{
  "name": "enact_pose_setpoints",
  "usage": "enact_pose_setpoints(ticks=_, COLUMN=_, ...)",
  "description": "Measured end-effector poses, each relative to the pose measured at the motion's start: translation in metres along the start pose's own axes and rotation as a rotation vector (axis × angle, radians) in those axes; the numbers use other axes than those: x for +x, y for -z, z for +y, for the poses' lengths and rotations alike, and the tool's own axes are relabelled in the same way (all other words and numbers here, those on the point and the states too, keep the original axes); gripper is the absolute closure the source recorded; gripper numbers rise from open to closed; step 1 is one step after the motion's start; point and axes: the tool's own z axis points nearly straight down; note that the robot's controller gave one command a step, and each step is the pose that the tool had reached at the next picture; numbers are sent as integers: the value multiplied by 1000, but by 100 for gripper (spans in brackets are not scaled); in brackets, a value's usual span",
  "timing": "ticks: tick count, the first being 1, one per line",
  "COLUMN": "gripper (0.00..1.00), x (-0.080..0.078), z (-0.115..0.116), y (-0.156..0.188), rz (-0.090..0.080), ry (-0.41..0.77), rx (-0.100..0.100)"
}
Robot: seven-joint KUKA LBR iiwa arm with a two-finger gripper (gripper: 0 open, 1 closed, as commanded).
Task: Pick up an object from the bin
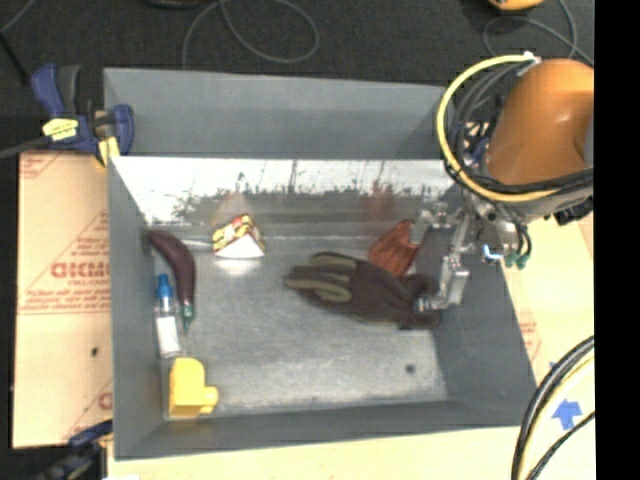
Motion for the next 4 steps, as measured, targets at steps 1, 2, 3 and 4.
enact_pose_setpoints(ticks=1, gripper=0, x=-1, z=0, y=5, rz=-8, ry=2, rx=1)
enact_pose_setpoints(ticks=2, gripper=0, x=-5, z=2, y=-24, rz=-14, ry=63, rx=3)
enact_pose_setpoints(ticks=3, gripper=100, x=-7, z=12, y=-125, rz=-11, ry=243, rx=4)
enact_pose_setpoints(ticks=4, gripper=100, x=-7, z=12, y=-125, rz=-11, ry=243, rx=4)
